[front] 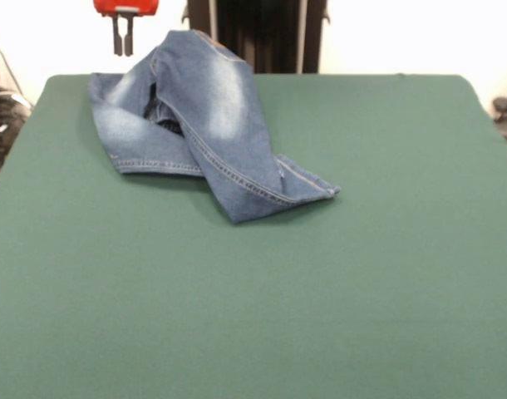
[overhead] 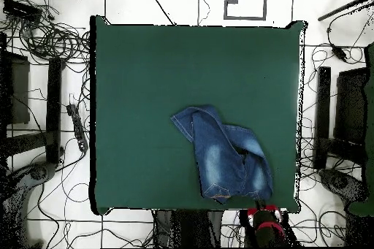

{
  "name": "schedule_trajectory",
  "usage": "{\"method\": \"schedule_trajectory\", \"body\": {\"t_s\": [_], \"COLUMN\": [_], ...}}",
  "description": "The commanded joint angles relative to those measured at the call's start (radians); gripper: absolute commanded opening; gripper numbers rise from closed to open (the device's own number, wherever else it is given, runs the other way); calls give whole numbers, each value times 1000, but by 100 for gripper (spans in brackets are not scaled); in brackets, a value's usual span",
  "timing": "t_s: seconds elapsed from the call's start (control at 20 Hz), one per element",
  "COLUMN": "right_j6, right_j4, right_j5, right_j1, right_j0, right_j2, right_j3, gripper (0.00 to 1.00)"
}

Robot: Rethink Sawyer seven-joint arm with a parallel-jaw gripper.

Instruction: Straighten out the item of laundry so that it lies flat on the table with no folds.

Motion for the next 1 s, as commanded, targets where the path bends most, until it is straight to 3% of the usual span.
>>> {"method": "schedule_trajectory", "body": {"t_s": [0.05, 0.5, 0.55, 1.0], "right_j6": [366, 364, 367, 396], "right_j4": [-2, -13, -26, 19], "right_j5": [-74, -47, -48, -15], "right_j1": [124, 124, 121, 94], "right_j0": [7, 12, 19, 32], "right_j2": [117, 137, 132, 140], "right_j3": [-60, -86, -90, -85], "gripper": [0, 0, 100, 100]}}
